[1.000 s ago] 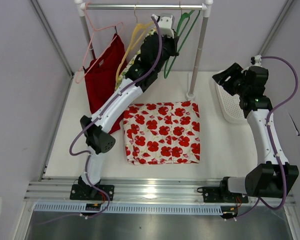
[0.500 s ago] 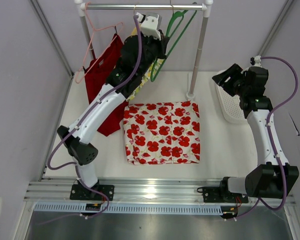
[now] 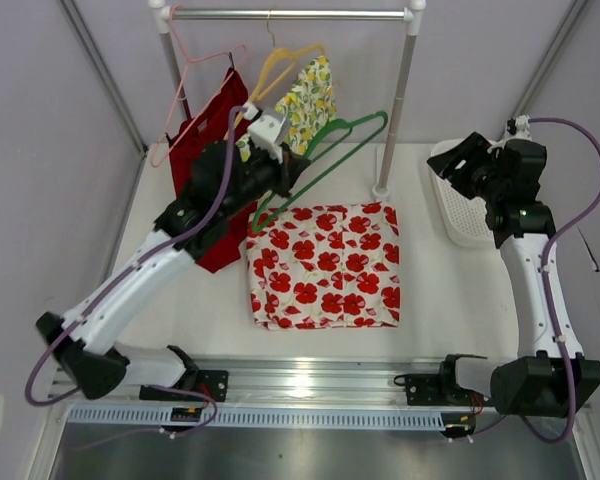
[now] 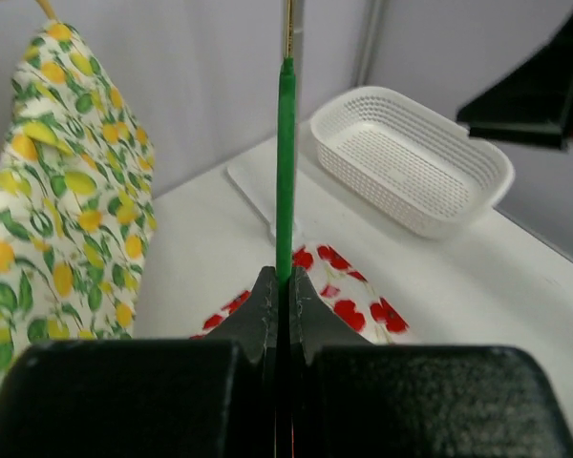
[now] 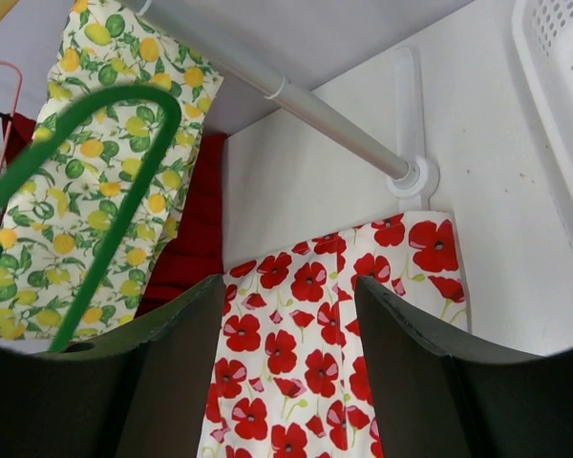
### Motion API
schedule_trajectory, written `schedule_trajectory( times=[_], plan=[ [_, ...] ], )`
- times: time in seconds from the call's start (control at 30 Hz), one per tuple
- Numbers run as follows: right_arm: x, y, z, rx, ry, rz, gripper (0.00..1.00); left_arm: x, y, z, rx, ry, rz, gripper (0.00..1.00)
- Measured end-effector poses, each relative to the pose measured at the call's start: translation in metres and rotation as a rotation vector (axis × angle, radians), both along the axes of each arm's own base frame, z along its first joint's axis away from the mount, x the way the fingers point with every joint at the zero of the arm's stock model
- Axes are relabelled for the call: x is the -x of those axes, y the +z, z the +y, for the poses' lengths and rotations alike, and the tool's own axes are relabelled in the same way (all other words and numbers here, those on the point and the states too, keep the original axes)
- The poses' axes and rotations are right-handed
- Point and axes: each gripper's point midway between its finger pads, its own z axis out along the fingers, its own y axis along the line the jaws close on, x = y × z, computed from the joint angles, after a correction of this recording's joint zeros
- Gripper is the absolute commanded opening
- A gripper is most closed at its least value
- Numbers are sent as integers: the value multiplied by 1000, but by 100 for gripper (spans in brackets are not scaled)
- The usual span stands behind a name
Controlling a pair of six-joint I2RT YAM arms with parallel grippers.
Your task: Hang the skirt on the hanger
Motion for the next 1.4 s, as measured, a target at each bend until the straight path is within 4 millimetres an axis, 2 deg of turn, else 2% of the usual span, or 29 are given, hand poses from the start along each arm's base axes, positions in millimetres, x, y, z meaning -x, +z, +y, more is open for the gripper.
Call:
schedule_trajectory(
  times=[0.17, 0.23, 0.27, 0.4, 0.53, 0.6, 0.67, 0.77, 0.87, 1.07, 1.3, 1.4],
  plan=[
    [23, 9, 0, 17, 3, -5, 63, 58, -9, 21, 17, -148, -3, 0],
    [37, 13, 0, 28, 3, -3, 62, 78, -19, 20, 38, -239, 21, 0],
    [44, 14, 0, 34, 2, -3, 62, 87, -32, 18, 57, -294, 44, 0],
    [80, 8, 5, 42, 15, 15, 61, 115, -105, 4, 101, -447, 239, 0],
    [117, -13, 23, 55, 68, 73, 60, 151, -207, 1, 133, -522, 524, 0],
    [137, -31, 35, 64, 107, 117, 59, 169, -241, 4, 137, -539, 619, 0],
    [155, -52, 46, 65, 142, 161, 58, 185, -261, 5, 150, -560, 682, 0],
    [182, -93, 56, 78, 171, 262, 57, 198, -272, 4, 183, -593, 697, 0],
    [203, -127, 62, 83, 186, 346, 54, 200, -275, 2, 216, -609, 672, 0],
    [225, -177, 71, 95, 188, 465, 51, 195, -294, -2, 259, -599, 673, 0],
    [232, -208, 75, 122, 170, 532, 51, 195, -323, -7, 290, -593, 733, 0],
    [231, -220, 75, 130, 154, 551, 51, 196, -324, -8, 304, -600, 732, 0]
  ],
)
